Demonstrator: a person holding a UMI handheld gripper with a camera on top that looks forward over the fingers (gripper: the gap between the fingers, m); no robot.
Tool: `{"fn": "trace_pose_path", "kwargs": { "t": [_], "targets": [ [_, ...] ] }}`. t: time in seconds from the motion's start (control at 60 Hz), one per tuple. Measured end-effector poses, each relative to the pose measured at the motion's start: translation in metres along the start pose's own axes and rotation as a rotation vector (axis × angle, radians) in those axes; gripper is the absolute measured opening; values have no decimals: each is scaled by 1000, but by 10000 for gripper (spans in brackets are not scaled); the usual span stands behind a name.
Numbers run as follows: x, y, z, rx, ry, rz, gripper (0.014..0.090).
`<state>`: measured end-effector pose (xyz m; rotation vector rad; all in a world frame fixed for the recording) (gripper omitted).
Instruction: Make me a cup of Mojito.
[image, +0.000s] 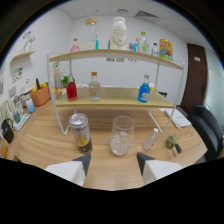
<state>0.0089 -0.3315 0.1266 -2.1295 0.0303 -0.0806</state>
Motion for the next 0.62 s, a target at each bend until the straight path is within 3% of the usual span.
{"fn": "trace_pose_path", "kwargs": {
  "t": [0.15,0.617],
  "targets": [
    [6,21,3,-47,-19,-10,857],
    [6,20,7,-48,-39,-52,858]
  ]
}}
